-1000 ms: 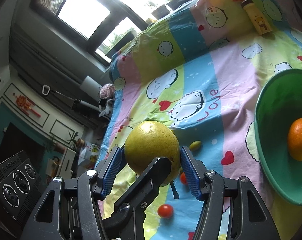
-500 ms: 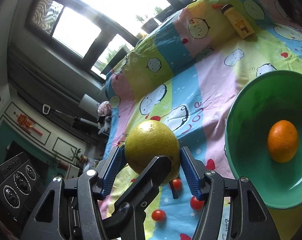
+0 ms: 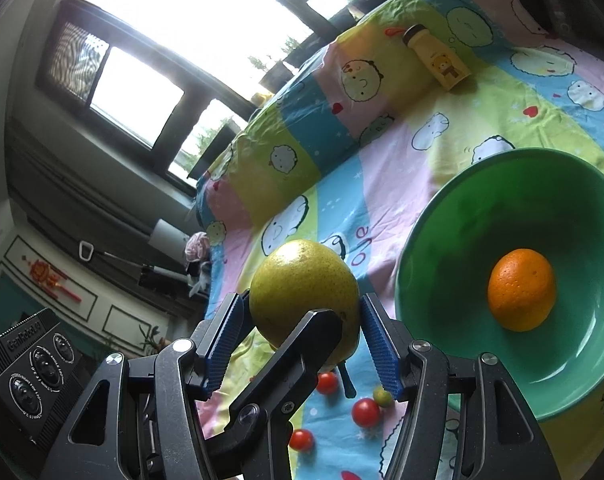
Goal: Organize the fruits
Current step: 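Lower the pomelo into the basin beside the orange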
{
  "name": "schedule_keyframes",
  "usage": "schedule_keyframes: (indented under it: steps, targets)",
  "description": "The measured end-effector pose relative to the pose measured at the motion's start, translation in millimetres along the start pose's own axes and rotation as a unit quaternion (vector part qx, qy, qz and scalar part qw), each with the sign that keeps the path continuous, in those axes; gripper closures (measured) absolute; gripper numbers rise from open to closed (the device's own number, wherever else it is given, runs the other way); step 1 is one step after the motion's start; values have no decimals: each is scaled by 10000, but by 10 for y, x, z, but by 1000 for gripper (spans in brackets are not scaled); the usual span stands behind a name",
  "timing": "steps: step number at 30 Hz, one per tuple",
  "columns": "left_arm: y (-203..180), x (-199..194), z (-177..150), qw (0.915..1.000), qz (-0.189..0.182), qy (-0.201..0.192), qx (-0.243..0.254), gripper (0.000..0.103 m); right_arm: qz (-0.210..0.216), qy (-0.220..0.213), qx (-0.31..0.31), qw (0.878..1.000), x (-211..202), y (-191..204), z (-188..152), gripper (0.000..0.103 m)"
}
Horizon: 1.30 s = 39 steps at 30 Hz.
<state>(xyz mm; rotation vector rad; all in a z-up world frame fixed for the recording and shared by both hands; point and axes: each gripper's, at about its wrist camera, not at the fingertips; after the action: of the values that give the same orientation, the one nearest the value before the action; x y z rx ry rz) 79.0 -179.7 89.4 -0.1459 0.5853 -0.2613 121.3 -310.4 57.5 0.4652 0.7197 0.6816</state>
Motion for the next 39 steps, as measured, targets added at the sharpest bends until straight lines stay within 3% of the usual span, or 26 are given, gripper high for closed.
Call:
schedule_keyframes:
  steps: [28, 39]
  targets:
    - [-444, 449, -2, 9963, -653, 355, 437, 48, -452, -415, 820, 9947, -327, -553, 16, 39]
    - [-480, 606, -48, 9946, -851, 510, 317, 48, -667, -384, 1034, 9917, -346, -708, -2, 39]
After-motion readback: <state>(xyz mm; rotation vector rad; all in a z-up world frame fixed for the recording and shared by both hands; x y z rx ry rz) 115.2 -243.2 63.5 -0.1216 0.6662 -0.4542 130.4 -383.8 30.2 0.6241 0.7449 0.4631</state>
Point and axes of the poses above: each gripper's, at about its wrist camera, not at the fingertips, and x roughly the way its jaws point, y to its left, z to its top, and after that the axes turned 11 degrees about -x, right-handed
